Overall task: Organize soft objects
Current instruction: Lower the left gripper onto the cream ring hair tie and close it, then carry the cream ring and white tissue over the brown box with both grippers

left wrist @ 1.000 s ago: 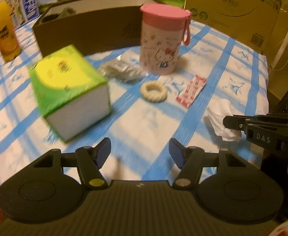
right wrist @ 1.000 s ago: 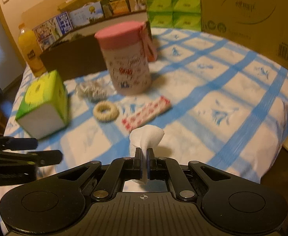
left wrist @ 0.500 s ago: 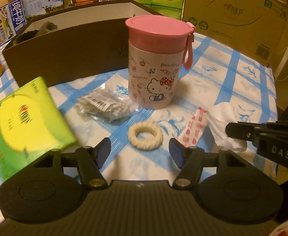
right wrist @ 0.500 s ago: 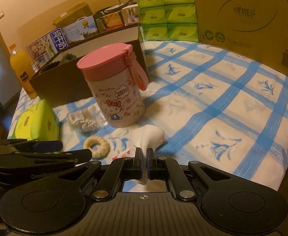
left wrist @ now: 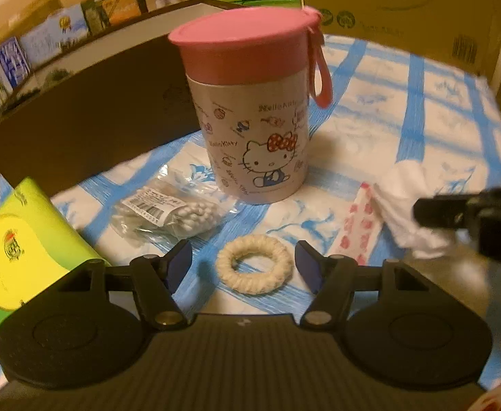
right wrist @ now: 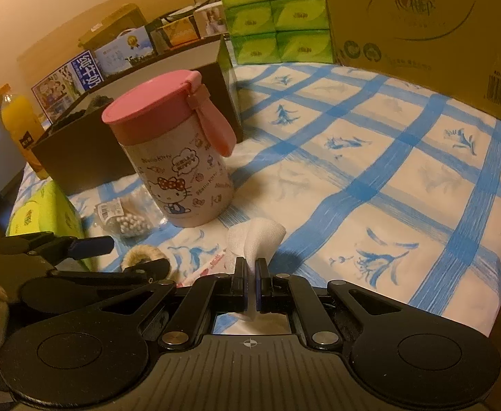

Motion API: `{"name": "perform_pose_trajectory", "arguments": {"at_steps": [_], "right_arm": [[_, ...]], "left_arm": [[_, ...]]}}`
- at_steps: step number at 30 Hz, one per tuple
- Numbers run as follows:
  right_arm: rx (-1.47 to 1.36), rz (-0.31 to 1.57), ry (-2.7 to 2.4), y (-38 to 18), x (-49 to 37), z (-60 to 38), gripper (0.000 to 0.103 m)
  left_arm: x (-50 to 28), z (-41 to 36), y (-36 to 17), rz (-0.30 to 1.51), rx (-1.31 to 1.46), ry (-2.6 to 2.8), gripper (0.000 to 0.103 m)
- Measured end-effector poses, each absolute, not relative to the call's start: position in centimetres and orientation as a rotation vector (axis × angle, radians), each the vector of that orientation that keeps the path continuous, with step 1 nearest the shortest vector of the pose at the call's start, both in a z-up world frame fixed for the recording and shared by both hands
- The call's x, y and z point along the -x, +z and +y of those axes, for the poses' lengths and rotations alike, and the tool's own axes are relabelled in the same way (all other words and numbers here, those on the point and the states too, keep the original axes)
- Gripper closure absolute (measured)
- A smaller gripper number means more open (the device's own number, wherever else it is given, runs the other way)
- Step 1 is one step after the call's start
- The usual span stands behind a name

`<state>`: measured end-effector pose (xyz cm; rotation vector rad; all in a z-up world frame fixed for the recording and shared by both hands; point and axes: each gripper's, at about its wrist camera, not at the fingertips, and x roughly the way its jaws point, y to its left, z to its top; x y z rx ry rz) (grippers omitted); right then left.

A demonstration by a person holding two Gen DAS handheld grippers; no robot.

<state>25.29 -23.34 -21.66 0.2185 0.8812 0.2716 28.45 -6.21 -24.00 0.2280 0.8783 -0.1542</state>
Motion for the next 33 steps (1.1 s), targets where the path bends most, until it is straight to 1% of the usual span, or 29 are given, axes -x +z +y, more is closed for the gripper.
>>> {"name": "perform_pose_trajectory", "arguments": {"at_steps": [2,4,5,6,8,10,12,15,17,23,33], "right_arm": [[-0.225,0.888,0.269,-21.9,-25.3,-23.5,0.099],[-0.231,0.895,0.265,-22.2,-25.3,-23.6,0.099],[-0.232,0.898,0.262,-22.3,-25.2,-23.6,0.099],[-0.231,0.901,0.260,-22.4,-25.2,-23.7,0.099],[-0.235,0.908,0.258,-22.5,-25.2,-23.8,0.099],[-0.238,0.908,0.259,-22.5,-25.2,-23.8,0.099],[-0.236,0.907,0.259,-22.5,-25.1,-23.8,0.099],[-0.233,0.905,0.260,-22.3,-25.0,-23.6,0.099],[-0.230,0.901,0.262,-22.1,-24.9,-23.5,0.099],[-0.231,0.888,0.266,-21.2,-24.3,-23.5,0.099],[-0.239,0.845,0.285,-18.6,-22.4,-23.2,0.099]], "left_arm": [[-28.3,-6.6,-24.7,0.868,-0.280,-0.146,0.046],[-28.7,-5.8,-25.4,0.905,-0.212,-0.144,0.047],[-28.8,-5.3,-25.5,0.910,-0.162,-0.139,0.054],[-28.8,-4.8,-25.5,0.910,-0.125,-0.136,0.057],[-28.7,-4.6,-25.4,0.894,-0.116,-0.134,0.060],[-28.7,-4.6,-25.5,0.888,-0.120,-0.143,0.065],[-28.5,-4.7,-25.4,0.884,-0.127,-0.151,0.075],[-28.4,-4.8,-25.1,0.888,-0.121,-0.159,0.082],[-28.2,-4.8,-25.0,0.894,-0.120,-0.163,0.085],[-27.3,-4.4,-24.0,0.915,-0.101,-0.165,0.085],[-25.0,-3.5,-20.0,0.874,-0.073,-0.167,0.085]]}}
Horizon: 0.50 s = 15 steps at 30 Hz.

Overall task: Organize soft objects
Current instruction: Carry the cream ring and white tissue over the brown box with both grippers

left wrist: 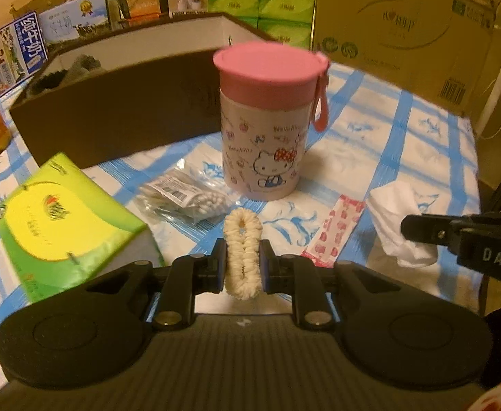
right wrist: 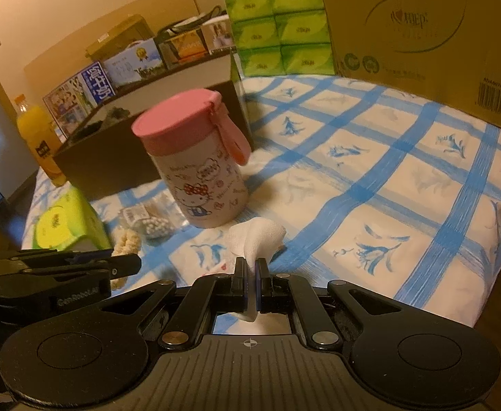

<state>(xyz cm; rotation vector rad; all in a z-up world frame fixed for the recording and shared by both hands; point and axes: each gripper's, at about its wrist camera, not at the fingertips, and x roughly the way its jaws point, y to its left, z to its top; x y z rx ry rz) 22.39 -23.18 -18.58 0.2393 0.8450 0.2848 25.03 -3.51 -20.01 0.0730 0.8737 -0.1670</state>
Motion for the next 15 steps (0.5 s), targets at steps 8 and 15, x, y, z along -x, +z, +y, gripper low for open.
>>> {"name": "perform_pose_trajectory", "arguments": {"at_steps": [8,15], "right_arm": [[-0.233,0.804,0.332,-16.1,-20.4,-21.8,0.099],[-0.210,0.773,0.418,-13.9,-19.3,-18.9,0.099]], "left_arm": [[-22.2,-2.2,-16.6,0.825,-0.055,-0.163,0.085],[-20.0,0.1,-14.2,0.788,-0.038,-0.143,0.085]]}}
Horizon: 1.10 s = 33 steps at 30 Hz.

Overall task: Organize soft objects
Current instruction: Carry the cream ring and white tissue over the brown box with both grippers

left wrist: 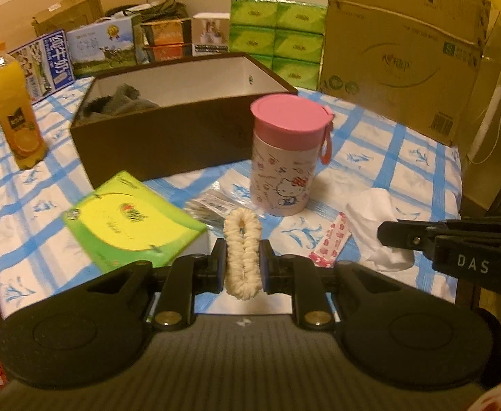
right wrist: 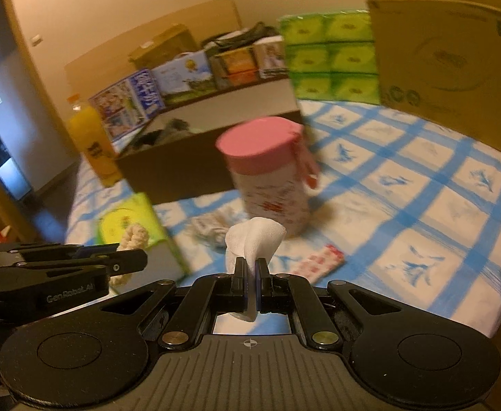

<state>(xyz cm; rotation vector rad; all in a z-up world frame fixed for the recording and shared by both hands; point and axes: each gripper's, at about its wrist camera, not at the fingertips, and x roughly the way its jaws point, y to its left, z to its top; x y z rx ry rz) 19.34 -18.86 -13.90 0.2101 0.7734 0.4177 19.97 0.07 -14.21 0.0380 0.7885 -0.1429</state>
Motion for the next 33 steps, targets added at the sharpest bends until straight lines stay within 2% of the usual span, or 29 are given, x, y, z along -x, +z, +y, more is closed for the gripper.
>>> {"name": "perform_pose_trajectory", "arguments": {"at_steps": [17,33], "right_arm": [[-0.150,0.686,0.584,-10.0,-24.2,-11.5,0.099],[-0.117,0.628,0.562,-7.7,-37.7,-8.8,0.099]], "left_arm": [[-21.9,7.1,-8.9,0.671,-0.034,-0.055,0.085],[-33.9,8.8,-7.0,0.621,-0.072,-0.100,0.085]]}}
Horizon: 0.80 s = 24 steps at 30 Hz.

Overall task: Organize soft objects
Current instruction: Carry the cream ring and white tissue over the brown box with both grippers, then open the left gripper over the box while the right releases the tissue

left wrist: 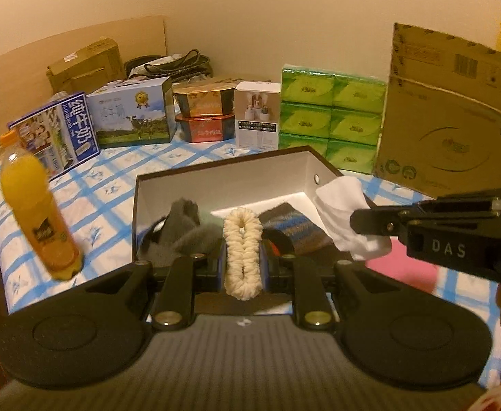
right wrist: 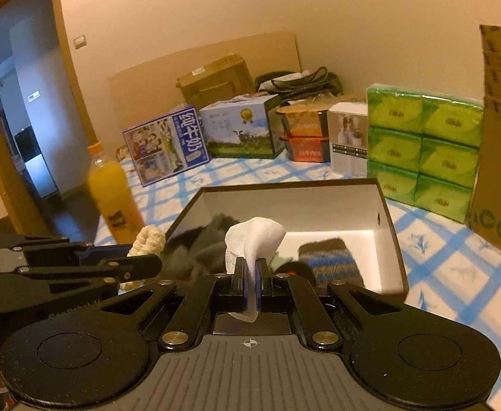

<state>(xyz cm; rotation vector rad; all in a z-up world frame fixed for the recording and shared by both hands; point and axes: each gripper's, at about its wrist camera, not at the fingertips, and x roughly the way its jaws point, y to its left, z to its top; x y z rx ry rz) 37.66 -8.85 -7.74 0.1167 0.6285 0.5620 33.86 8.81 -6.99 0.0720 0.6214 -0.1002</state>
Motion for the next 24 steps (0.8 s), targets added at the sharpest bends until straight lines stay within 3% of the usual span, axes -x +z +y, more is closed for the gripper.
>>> {"name": "perform_pose_trajectory", "arguments": {"at_steps": [16,19,21,23,24], "right_arm": [[-0.042,0.814,0.507,-12.0,-55.2,-9.1,0.099],[-0.040,0.820,0.500,-12.7,-57.1,-9.4,0.098],[-0.053,0.812,0.485,-12.8,-58.0,-9.7,0.091],[-0.074,0.804,0.472,-12.8,-58.4,-10.4,0.051],[-0.094,0.793,0.470,-12.7,-58.4,-10.8,0.043]], "left_arm": [[-50.6,8.3,-10.9,0.745,-0.064,-0.167,0.084],[-53.0,8.0,-11.8,0.762,-0.055,-0.165,0.065],[-54.3,8.0,-12.3,0.772,-0.033,-0.162,0.057],[-55.3,8.1,-12.6,0.780,-0.001,-0.160,0.049],[-55.6,8.2,-12.8,0.789,0.007,-0.162,0.044]]}}
